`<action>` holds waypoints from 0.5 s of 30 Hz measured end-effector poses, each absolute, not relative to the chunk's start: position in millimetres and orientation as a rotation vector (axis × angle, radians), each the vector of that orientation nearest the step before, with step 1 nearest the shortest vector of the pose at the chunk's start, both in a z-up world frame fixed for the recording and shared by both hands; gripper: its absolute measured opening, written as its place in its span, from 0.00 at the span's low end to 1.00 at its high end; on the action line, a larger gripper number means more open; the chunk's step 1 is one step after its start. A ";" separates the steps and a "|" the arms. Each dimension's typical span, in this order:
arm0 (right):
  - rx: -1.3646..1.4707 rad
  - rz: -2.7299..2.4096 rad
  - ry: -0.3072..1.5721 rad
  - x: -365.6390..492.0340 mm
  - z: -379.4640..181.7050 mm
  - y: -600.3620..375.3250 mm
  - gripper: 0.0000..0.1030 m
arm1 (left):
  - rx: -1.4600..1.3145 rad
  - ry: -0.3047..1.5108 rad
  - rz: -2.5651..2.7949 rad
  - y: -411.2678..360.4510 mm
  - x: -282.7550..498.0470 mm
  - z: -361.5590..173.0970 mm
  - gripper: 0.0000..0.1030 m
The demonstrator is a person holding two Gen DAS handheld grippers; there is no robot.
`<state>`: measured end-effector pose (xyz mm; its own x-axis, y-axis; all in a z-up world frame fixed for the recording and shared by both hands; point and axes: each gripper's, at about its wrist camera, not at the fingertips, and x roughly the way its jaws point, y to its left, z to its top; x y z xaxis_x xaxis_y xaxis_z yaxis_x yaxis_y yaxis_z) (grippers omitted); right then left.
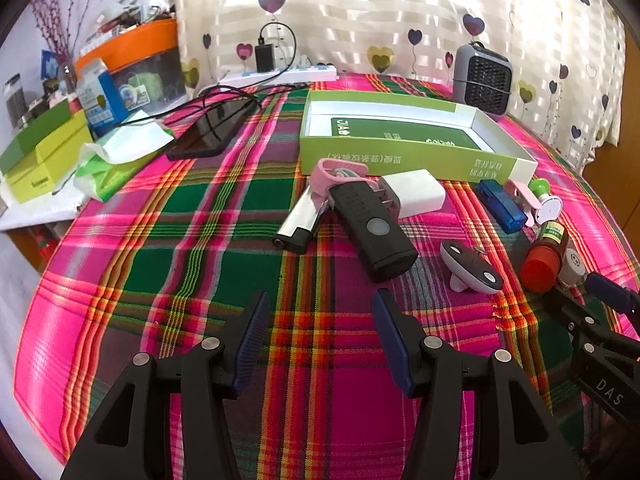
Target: Organize rigid objects
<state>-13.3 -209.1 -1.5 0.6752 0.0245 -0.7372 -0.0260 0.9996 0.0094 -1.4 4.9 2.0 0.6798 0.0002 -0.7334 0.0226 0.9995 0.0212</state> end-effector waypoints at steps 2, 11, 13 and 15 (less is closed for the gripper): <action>-0.001 0.029 0.829 -13.3 -1.6 -209.0 0.69 | 0.030 0.823 -0.012 4.4 -1.5 1.9 0.52; -0.006 0.047 0.835 -13.9 -0.8 -209.7 0.69 | 0.033 0.830 -0.030 5.6 -0.1 1.8 0.52; -0.014 0.074 0.840 -14.2 0.2 -211.9 0.69 | 0.030 0.837 -0.053 8.4 0.9 2.1 0.52; -0.021 0.087 0.843 -14.9 0.6 -215.2 0.69 | 0.034 0.845 -0.075 11.9 2.4 2.7 0.52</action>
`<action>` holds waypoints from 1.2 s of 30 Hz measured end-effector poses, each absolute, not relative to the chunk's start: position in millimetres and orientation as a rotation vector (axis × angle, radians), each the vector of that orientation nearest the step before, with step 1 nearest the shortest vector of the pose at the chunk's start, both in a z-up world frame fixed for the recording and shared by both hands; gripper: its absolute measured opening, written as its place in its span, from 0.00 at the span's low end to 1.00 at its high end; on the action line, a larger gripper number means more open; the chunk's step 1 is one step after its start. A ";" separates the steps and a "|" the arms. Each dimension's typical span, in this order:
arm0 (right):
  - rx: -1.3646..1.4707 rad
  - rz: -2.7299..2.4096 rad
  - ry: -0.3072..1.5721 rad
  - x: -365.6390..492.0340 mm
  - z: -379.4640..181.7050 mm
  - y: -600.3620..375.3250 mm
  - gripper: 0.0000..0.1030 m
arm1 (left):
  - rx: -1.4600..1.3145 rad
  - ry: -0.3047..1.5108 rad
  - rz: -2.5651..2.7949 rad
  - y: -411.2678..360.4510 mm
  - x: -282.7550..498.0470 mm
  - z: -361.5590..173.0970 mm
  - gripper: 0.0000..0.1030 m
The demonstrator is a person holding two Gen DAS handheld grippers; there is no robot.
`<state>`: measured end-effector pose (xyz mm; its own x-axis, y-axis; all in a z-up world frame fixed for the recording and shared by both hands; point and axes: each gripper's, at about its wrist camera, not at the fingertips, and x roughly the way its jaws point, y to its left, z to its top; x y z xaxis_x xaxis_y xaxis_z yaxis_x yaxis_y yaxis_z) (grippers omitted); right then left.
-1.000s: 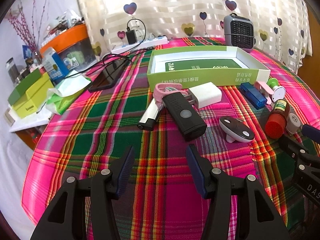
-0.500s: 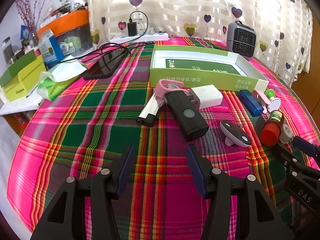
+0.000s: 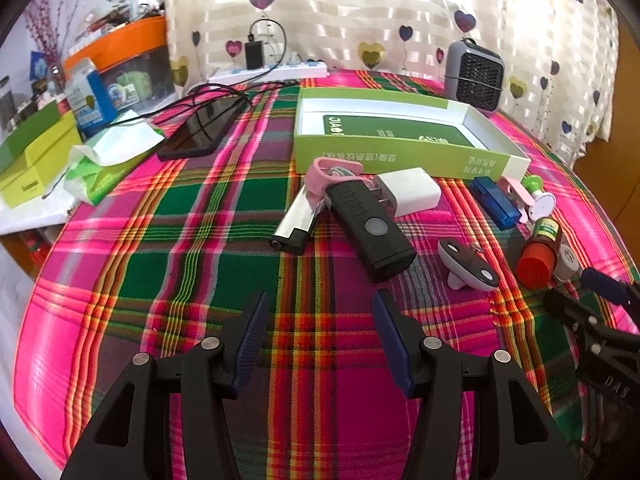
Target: Organize rigid objects
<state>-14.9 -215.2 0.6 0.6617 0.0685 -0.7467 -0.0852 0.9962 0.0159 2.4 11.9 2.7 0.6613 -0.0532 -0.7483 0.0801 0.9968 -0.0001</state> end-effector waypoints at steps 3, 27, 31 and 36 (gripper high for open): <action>-0.016 0.076 0.834 -16.6 2.9 -223.1 0.69 | 0.015 0.850 -0.120 19.7 3.3 3.8 0.51; -0.029 0.111 0.891 17.9 -0.3 -237.6 0.69 | -0.044 0.885 -0.158 50.2 53.9 9.8 0.51; -0.029 0.107 0.889 21.8 -0.6 -237.9 0.69 | -0.028 0.901 -0.141 49.9 67.6 7.9 0.51; -0.026 0.105 0.890 24.8 -0.9 -238.1 0.68 | 0.014 0.905 -0.129 45.8 77.9 7.2 0.51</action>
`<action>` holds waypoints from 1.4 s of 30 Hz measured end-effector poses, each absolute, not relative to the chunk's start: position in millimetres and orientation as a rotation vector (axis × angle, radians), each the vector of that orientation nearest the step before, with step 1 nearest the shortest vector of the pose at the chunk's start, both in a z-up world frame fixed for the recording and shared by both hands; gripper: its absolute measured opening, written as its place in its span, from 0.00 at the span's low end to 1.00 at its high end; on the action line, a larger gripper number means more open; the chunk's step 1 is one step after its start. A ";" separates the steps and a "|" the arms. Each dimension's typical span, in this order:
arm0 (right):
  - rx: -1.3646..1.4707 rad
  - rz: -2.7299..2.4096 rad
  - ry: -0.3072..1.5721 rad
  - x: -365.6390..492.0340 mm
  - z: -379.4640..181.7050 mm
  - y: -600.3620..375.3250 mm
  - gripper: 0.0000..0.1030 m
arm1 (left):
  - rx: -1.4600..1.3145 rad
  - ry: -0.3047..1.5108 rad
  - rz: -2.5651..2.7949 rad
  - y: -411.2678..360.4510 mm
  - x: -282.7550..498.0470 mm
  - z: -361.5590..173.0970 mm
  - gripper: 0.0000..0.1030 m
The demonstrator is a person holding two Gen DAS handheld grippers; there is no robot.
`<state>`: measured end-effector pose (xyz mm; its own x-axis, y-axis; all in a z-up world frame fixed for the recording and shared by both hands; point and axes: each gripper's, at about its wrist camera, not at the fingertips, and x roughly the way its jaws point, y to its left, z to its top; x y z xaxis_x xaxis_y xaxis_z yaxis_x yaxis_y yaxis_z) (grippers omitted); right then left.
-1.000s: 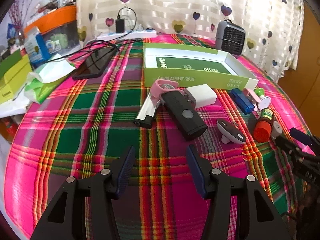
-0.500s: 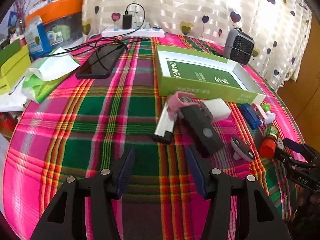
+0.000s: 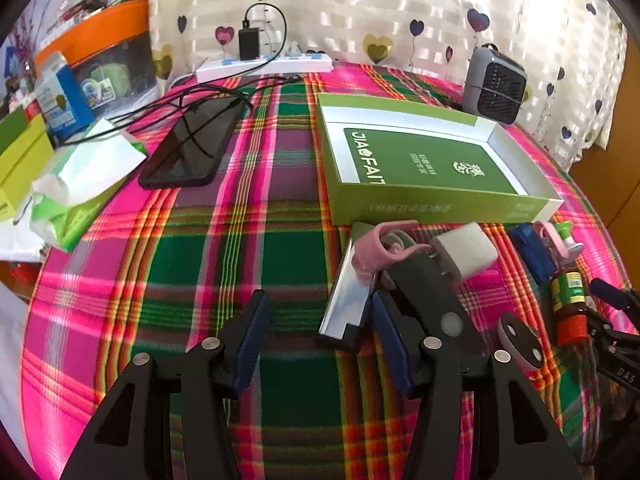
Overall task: Organize rigid objects
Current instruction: 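Grasp the silver metal bar with the left tool while the right tool grasps the white round container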
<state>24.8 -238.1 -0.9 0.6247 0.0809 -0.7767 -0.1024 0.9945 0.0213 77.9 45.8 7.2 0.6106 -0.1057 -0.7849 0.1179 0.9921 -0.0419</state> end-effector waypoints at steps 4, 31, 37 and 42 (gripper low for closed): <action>-0.024 0.103 0.892 26.6 0.3 -238.6 0.62 | 0.068 0.906 -0.115 39.8 81.4 5.9 0.52; -0.014 0.109 0.878 25.6 2.5 -238.0 0.28 | 0.067 0.901 -0.168 36.5 68.9 7.5 0.22; -0.009 0.117 0.875 23.1 2.9 -237.6 0.27 | 0.050 0.900 -0.161 39.9 59.7 7.6 0.22; 0.000 0.123 0.875 21.3 3.5 -238.2 0.27 | 0.033 0.897 -0.160 43.2 55.1 9.0 0.22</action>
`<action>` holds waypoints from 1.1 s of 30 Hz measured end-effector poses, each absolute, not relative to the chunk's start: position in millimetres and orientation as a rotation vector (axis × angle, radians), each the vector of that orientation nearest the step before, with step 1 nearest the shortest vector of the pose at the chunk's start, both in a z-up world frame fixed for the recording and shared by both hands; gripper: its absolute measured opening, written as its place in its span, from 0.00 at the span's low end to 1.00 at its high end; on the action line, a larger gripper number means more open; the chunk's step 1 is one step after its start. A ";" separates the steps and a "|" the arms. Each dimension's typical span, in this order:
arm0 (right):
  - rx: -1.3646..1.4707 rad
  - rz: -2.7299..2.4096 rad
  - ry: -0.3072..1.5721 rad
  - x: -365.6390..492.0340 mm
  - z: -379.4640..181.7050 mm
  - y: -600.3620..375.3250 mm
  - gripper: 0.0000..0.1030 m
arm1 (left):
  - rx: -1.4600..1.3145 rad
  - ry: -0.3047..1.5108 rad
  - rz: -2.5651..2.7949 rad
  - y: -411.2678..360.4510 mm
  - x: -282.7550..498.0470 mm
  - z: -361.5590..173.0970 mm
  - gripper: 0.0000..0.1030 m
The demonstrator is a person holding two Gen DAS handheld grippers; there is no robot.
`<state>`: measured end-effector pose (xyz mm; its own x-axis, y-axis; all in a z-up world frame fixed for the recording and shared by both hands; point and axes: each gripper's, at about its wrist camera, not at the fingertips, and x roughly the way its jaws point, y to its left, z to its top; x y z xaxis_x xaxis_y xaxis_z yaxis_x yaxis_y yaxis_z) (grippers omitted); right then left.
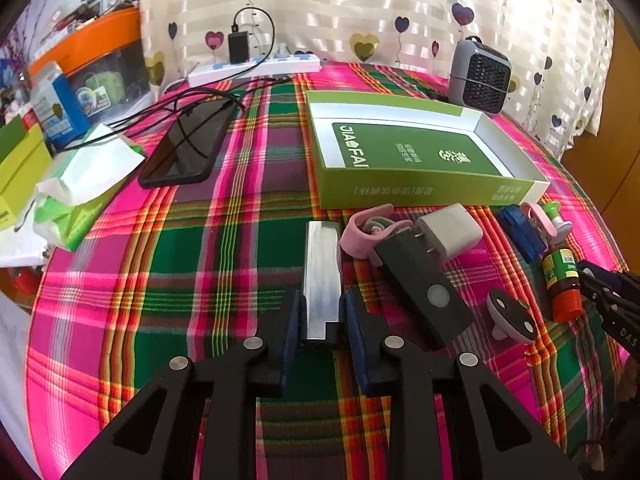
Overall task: Organize rigid objects
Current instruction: 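Grasp the silver metal bar with the left tool while the right tool grasps the white round container, then carry the silver bar with the left tool while the right tool carries the white container over the green box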
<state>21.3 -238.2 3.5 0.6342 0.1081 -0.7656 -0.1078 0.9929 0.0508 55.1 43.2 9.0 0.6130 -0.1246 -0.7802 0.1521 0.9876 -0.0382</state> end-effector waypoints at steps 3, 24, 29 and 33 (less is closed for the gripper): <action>0.000 0.128 0.870 19.5 4.6 -237.1 0.27 | 0.024 0.894 -0.158 45.9 52.0 10.6 0.22; 0.007 0.150 0.827 12.4 18.1 -234.4 0.27 | 0.047 0.924 -0.146 43.5 50.1 9.4 0.26; 0.006 0.151 0.823 12.4 18.7 -234.3 0.27 | 0.077 0.917 -0.138 37.3 60.6 8.2 0.29; 0.007 0.152 0.826 12.5 19.1 -234.1 0.27 | 0.074 0.913 -0.137 37.5 59.9 7.9 0.26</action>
